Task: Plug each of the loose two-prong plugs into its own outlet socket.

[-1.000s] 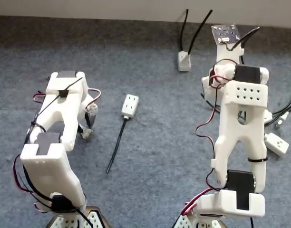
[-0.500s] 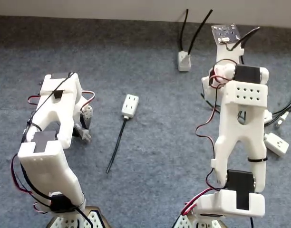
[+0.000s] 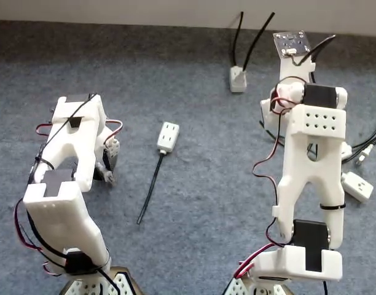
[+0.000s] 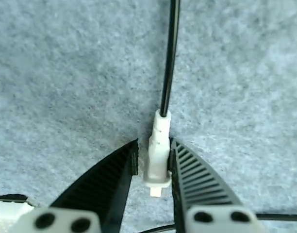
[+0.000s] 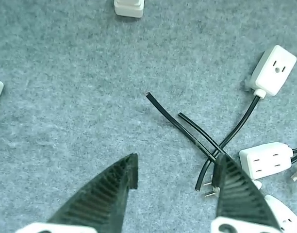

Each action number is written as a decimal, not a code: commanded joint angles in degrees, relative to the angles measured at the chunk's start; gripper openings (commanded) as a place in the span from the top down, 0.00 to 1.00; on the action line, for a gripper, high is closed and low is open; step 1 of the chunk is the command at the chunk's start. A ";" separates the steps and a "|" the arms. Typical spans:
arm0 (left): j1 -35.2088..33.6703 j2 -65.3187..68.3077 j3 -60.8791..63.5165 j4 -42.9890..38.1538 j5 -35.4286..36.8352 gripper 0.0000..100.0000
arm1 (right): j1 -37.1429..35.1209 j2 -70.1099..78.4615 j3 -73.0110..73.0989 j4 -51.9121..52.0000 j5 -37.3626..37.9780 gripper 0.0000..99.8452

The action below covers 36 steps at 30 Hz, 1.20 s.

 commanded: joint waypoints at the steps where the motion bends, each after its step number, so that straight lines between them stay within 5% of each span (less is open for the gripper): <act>1: 0.22 -0.31 -0.57 1.23 -3.08 0.97 | 0.40 -2.42 -0.22 -1.01 0.62 0.75; 12: 1.10 -0.75 -3.21 -0.53 -3.52 0.99 | 0.40 -2.42 -0.22 -1.01 0.62 0.75; 19: 9.89 -0.92 -20.35 -0.35 -14.07 0.99 | 0.40 -2.42 -0.22 -1.01 0.62 0.75; 25: 14.81 -0.92 -35.74 2.20 -13.98 0.99 | 0.40 -2.24 0.13 -2.24 0.53 0.75; 30: 18.86 -1.01 -43.03 2.46 -13.89 0.99 | 0.40 -2.24 10.95 -14.55 0.53 0.75; 36: 21.93 -7.96 -45.85 2.90 0.35 0.99 | 0.40 -2.33 21.32 -28.18 -5.01 0.75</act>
